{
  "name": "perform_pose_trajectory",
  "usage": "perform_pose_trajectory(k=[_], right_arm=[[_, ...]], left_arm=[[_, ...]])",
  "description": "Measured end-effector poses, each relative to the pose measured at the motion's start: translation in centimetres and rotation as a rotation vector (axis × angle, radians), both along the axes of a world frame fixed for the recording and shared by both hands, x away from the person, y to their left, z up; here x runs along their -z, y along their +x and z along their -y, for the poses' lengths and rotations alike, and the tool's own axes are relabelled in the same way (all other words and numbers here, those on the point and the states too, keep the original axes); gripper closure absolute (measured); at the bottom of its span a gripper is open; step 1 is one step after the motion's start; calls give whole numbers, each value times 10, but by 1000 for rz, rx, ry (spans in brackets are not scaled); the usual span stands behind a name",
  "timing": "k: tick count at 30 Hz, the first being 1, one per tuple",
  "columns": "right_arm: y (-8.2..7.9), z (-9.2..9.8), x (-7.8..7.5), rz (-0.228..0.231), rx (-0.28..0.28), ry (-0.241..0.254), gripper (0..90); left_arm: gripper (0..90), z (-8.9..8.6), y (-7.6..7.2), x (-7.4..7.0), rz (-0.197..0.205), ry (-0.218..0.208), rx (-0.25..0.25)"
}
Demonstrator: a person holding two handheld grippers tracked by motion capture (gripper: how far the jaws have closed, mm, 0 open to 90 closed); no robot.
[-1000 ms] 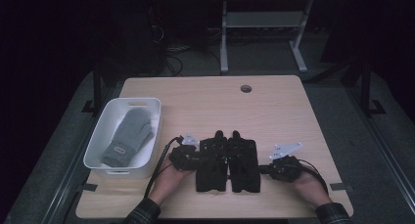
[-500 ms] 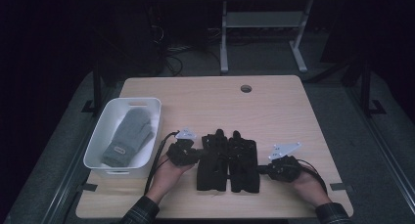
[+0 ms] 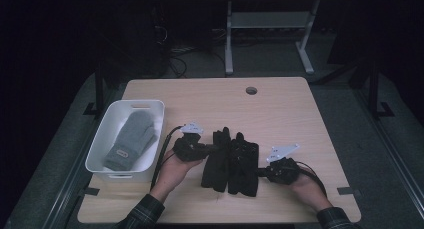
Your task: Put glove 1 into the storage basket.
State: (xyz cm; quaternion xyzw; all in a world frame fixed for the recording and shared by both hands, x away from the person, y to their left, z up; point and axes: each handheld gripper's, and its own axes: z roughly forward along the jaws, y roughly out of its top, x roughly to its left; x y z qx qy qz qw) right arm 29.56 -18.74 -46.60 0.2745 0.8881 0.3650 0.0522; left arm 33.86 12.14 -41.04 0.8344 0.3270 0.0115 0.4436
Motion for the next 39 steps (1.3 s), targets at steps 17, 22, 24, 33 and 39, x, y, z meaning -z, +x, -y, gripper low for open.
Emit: perform_pose_trajectory(k=[17,22,24,33,39], right_arm=[[13,-28,2,-6,-27,12,900],[16,-37,2,1,-38,15,900],[16,-40,2,1,-41,19,900],[20,-52,3,6,-49,22,900],[20,-49,1,7,-42,25,899]], left_arm=[[863,26,11,-3,2,-18,40],[867,34,14,-4,4,-18,47],[868,38,14,-3,8,-15,53],[867,57,17,10,-9,8,74],[842,62,16,14,-8,7,98]])
